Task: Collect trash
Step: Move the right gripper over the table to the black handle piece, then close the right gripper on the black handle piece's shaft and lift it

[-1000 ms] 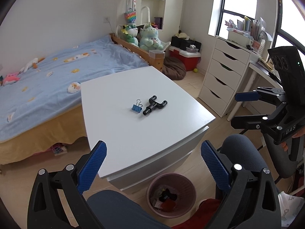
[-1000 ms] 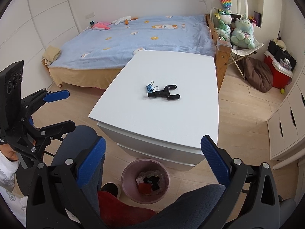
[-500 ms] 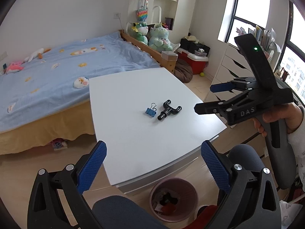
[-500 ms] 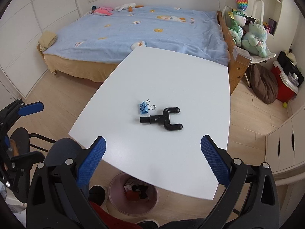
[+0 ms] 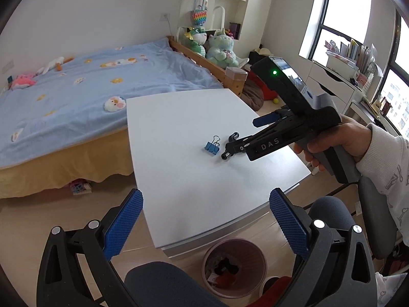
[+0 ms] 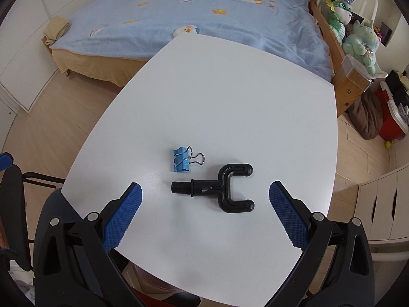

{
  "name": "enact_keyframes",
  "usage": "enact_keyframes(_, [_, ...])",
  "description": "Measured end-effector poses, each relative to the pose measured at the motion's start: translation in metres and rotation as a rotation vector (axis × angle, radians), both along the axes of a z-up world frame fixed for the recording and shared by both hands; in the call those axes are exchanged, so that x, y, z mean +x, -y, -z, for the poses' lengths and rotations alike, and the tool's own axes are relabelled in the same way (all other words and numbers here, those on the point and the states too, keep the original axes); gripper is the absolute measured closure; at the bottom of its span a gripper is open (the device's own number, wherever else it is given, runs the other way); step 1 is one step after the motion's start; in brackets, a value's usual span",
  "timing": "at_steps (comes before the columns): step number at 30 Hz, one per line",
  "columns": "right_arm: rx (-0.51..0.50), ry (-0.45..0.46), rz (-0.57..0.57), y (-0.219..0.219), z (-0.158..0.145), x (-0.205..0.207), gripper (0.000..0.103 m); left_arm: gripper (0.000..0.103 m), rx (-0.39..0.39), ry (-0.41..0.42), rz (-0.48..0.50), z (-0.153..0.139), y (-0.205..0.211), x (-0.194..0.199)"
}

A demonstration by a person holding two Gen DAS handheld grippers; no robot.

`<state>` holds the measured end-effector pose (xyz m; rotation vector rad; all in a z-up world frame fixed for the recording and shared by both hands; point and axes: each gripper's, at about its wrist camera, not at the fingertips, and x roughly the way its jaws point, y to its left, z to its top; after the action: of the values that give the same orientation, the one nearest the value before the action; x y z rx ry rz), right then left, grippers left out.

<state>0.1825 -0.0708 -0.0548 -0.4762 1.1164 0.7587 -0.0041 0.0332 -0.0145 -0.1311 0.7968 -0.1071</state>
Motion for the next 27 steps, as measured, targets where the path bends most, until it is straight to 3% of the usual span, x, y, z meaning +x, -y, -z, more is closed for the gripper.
enact_keyframes(9, [-0.029,-0.026,0.010,-0.005,0.024,0.011,0.005,0.008,-0.015,-0.007,-0.015,0.002,-0.006,0.000])
enact_keyframes(17, [-0.051,-0.041,0.001,-0.007,0.035,0.011,0.021,0.008,-0.028,-0.014,-0.025,0.004,-0.007,-0.001])
enact_keyframes(27, [-0.047,-0.047,0.004,-0.009,0.039,0.013,0.027,0.008,-0.029,-0.023,-0.026,0.006,-0.007,0.001])
